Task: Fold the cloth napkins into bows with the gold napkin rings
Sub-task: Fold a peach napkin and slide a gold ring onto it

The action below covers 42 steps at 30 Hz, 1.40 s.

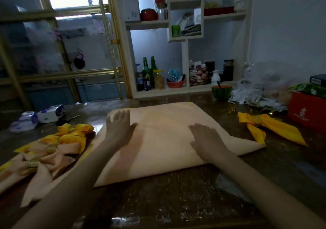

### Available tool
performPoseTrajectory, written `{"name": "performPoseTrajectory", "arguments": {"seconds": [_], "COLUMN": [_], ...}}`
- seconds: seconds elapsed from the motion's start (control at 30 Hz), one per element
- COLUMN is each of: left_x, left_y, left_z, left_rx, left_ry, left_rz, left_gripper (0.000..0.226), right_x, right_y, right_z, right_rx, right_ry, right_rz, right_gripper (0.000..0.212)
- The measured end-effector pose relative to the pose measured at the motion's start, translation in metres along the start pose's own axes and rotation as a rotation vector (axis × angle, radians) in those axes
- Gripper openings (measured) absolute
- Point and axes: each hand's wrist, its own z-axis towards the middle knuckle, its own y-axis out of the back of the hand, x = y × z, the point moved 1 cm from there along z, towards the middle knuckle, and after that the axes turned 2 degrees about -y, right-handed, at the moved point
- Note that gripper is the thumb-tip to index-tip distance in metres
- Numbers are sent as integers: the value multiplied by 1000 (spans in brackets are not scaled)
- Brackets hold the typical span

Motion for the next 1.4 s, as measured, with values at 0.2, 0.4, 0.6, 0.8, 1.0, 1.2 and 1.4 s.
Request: {"name": "performPoseTrajectory", "arguments": {"seconds": [0.2, 0.4, 0.6, 0.8, 1.0, 1.2, 1.4], "left_x": [-4, 6, 11, 23, 61, 74, 80], "left_y": [-43, -53, -58, -58, -53, -57, -53], "left_z": [-32, -28, -17, -12, 1, 3, 0], "left_rx": [443, 445, 364, 367, 340, 258, 263], "left_ry": [-45, -53, -11, 38, 241, 303, 381], "left_rz": [-124, -97, -117, -260, -178, -77, -246], "left_gripper": [52, 62, 56, 54, 50, 52, 45], "right_x": [11, 17, 45, 77, 74, 82, 85], "right_y": [-36, -44, -35, -61, -79, -70, -83], "right_z": [4, 25, 53, 94, 113, 128, 111], "right_rx": [399, 433, 175, 280, 379, 424, 313], "right_ry": [129, 96, 48, 266, 220, 195, 193], "right_rz": [79, 52, -219, 42, 44, 2, 52], "right_gripper": [61, 68, 59, 60, 65, 66, 64]}}
